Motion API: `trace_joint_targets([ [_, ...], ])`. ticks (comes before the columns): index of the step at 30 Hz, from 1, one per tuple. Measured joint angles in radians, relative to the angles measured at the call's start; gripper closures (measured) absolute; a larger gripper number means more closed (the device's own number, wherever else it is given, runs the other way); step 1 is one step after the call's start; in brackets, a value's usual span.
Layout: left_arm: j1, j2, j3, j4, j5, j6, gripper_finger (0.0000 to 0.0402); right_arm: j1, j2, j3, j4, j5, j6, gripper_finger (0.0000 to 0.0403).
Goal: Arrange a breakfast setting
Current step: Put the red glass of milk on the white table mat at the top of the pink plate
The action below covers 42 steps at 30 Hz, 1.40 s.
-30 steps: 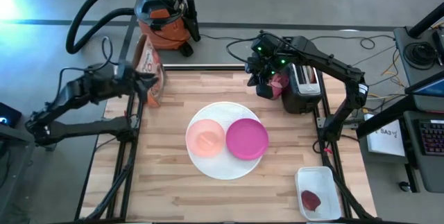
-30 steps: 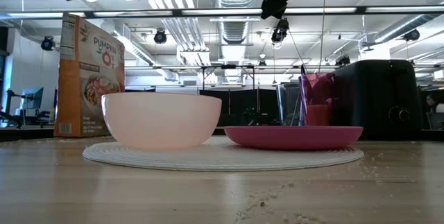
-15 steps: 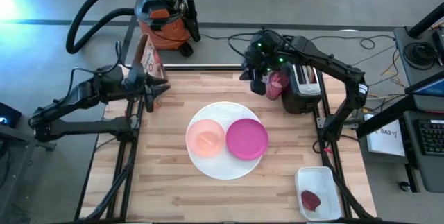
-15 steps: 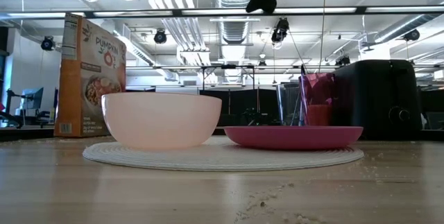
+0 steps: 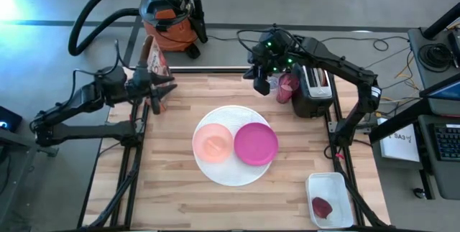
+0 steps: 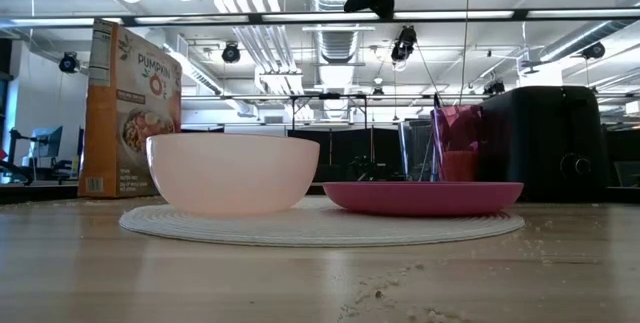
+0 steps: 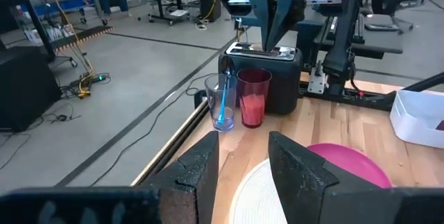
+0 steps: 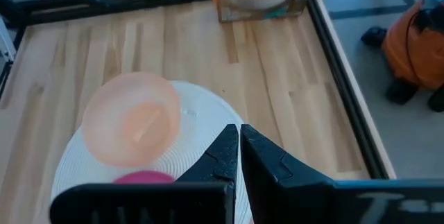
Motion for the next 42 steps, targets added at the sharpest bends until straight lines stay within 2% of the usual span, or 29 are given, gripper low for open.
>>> trace_joint_targets([
  [7,0.0,0.0,0.0,0.0,0.0,0.037,0.0293,0.005,0.029,0.0,-0.035,0.006,0.02,0.0394],
  [9,0.0,0.004,0.0,0.0,0.0,0.046,0.0293,0.005,0.039,0.0,-0.037,0.08,0.083,0.0394],
  [12,0.0,0.013,0.0,0.0,0.0,0.063,0.0293,0.004,0.047,0.0,-0.088,0.252,0.282,0.0394],
  [13,0.0,0.016,0.0,0.0,-0.001,0.074,0.0293,0.002,0.047,0.0,-0.111,0.262,0.327,0.0394],
  [17,0.0,0.025,0.0,0.0,-0.035,0.106,0.0293,-0.01,0.047,0.0,-0.149,0.257,0.304,0.0394],
  [22,0.0,0.027,0.0,0.004,-0.092,0.112,0.0293,-0.011,0.047,0.0,-0.161,0.34,0.434,0.0394],
  [27,0.0,0.027,0.0,0.026,-0.099,0.115,0.0293,-0.012,0.051,0.0,-0.214,0.344,0.44,0.0394],
  [32,0.0,0.029,0.002,0.035,-0.114,0.115,0.0293,-0.016,0.072,0.0,-0.347,0.394,0.473,0.0393],
  [36,0.0,0.028,0.003,0.037,-0.124,0.114,0.0293,-0.029,0.081,0.0,-0.464,0.395,0.466,0.0374],
  [42,0.0,0.028,0.015,0.008,-0.124,0.103,0.0293,-0.049,0.092,0.0,-0.54,0.395,0.487,0.0313],
])
